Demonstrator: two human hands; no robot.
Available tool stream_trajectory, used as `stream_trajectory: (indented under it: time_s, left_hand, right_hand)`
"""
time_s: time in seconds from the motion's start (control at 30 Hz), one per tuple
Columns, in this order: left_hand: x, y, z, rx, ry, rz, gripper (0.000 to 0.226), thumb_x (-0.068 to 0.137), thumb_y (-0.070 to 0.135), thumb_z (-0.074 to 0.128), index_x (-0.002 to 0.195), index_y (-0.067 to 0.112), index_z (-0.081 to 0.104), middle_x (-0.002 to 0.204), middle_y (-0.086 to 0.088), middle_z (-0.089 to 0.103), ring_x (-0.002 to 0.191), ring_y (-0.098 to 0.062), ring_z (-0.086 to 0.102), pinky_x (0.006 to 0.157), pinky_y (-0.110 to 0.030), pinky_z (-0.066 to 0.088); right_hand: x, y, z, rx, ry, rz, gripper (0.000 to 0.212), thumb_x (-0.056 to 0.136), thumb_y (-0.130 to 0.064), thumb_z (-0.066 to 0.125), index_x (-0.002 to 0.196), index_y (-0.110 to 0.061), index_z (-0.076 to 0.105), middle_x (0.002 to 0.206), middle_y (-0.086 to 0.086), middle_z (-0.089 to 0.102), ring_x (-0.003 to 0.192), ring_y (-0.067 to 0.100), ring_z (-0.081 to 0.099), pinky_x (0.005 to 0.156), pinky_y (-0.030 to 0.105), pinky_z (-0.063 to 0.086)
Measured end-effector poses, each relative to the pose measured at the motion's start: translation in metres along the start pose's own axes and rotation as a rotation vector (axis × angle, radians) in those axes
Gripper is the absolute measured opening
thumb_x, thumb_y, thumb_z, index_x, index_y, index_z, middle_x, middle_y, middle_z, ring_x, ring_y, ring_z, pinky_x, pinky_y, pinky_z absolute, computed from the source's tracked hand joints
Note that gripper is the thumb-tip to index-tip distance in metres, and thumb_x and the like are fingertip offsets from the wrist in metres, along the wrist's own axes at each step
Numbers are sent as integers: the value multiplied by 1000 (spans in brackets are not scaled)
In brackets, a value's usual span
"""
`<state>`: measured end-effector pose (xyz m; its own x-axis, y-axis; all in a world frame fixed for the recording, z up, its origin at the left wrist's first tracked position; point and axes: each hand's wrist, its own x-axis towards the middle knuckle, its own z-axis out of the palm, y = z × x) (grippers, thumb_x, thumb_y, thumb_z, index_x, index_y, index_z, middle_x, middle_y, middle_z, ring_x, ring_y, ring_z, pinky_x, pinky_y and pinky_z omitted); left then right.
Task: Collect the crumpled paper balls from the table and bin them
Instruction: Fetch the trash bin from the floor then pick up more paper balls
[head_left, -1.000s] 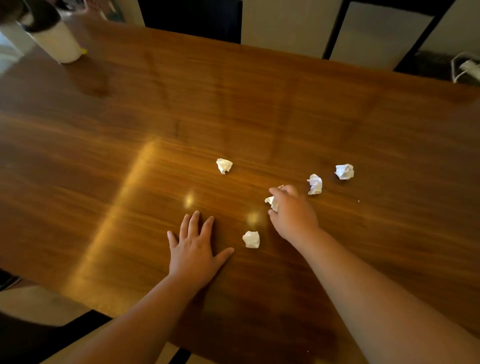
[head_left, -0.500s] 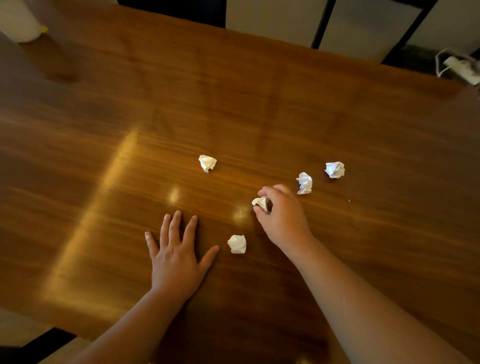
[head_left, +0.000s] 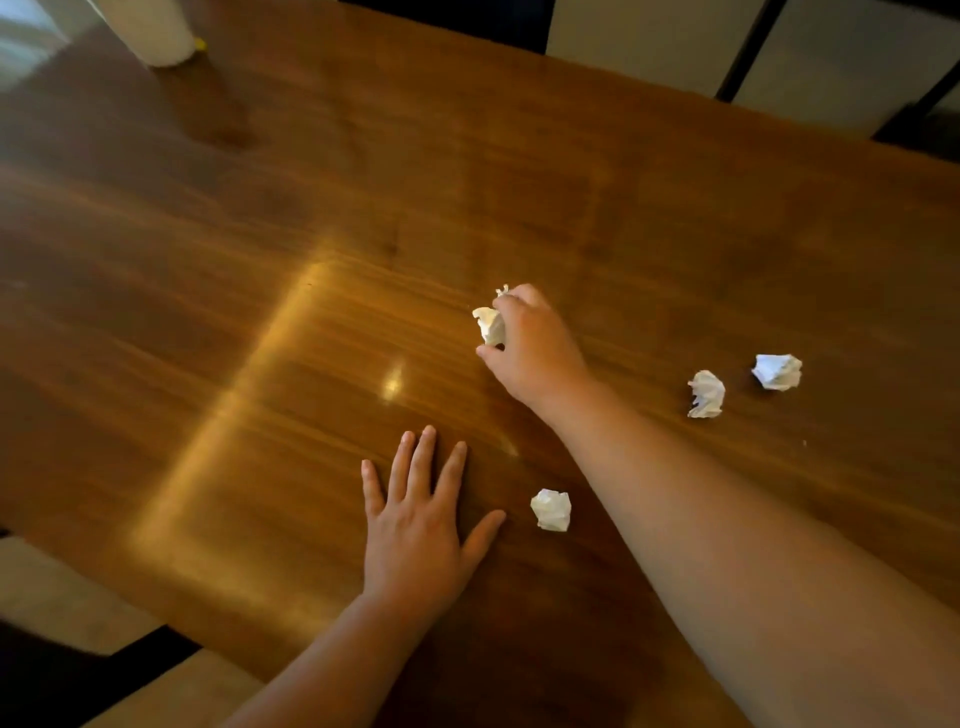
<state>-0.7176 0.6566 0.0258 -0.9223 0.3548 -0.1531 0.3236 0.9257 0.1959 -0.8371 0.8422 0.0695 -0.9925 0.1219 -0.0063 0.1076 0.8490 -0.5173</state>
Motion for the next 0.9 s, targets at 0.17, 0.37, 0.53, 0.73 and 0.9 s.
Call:
stream_trajectory:
  time_s: [0.17,0.37,0.53,0.73,0.9]
  left_hand:
    - [0,-2,4,3,20,10,78,85,79,26,148,33,25,160,-6,23,150,-25,8,116,-62,10]
    - [-1,-2,3,13,13,-2,79,84,79,25,148,32,26,160,-7,23,150,-25,7,117,-62,10]
    - [-2,-3,2,-1,8,2,78,84,79,26,148,33,26,160,-6,21,150,-24,6,117,-61,9]
    - [-1,-3,-1,-23,-7,0,80,82,80,26,147,34,25,160,-5,20,150,-22,3,117,-60,8]
    - [1,-2,-11,-147,-18,-27,74,82,75,38,143,33,33,158,-3,25,149,-19,7,118,-56,5]
  right_hand:
    - [9,9,11,-121,-39,-40,39,90,-26,61,128,-15,58,129,7,55,118,26,49,92,39,50]
    - [-7,17,11,-159,-21,-139,22,94,-22,53,108,-10,66,99,5,56,87,20,54,66,30,51]
    - [-43,25,-6,294,3,174,14,85,-22,58,97,-21,66,85,-5,62,72,12,61,52,28,50]
    - [-105,44,-28,1215,74,1054,18,84,-22,50,71,-14,59,61,2,49,47,12,40,39,24,26]
    - [-164,68,-54,1686,106,1203,28,89,-35,61,72,-13,60,62,1,56,51,11,56,38,22,37]
